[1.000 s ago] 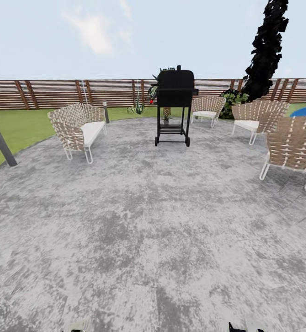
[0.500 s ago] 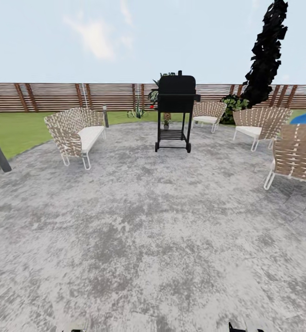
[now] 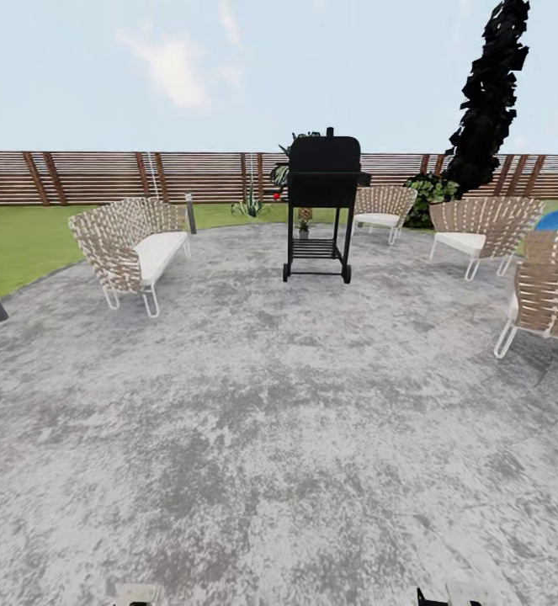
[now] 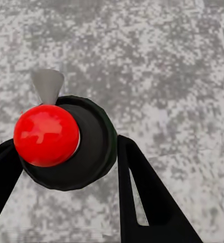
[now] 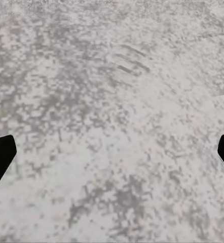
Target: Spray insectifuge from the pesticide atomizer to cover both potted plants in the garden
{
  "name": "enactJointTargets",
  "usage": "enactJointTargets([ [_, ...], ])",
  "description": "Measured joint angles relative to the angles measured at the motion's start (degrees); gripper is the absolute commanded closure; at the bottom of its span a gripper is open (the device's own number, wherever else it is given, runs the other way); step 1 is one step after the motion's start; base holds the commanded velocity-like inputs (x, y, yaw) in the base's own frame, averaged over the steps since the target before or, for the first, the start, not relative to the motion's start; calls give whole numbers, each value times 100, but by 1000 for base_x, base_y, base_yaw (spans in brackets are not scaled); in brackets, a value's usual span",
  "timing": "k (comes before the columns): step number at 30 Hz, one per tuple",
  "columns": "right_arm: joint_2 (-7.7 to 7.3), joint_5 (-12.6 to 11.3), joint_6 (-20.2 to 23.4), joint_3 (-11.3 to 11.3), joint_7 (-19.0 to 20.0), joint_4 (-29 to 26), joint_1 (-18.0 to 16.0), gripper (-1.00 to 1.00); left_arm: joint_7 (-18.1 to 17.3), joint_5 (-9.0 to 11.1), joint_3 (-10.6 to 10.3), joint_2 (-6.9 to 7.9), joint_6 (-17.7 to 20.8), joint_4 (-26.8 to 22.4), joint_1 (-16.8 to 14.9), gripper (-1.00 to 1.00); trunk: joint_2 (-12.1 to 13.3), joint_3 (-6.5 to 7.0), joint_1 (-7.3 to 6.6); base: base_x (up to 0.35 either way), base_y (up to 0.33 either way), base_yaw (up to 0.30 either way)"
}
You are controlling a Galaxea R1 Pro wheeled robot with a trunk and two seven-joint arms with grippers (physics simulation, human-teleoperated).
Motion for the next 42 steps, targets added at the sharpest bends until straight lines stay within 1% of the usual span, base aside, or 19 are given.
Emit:
enactJointTargets([
  [42, 1, 1, 3, 1, 0, 0, 0, -100, 0, -2, -1, 0, 0, 1, -2, 100, 2, 0, 7, 339, 0, 0],
])
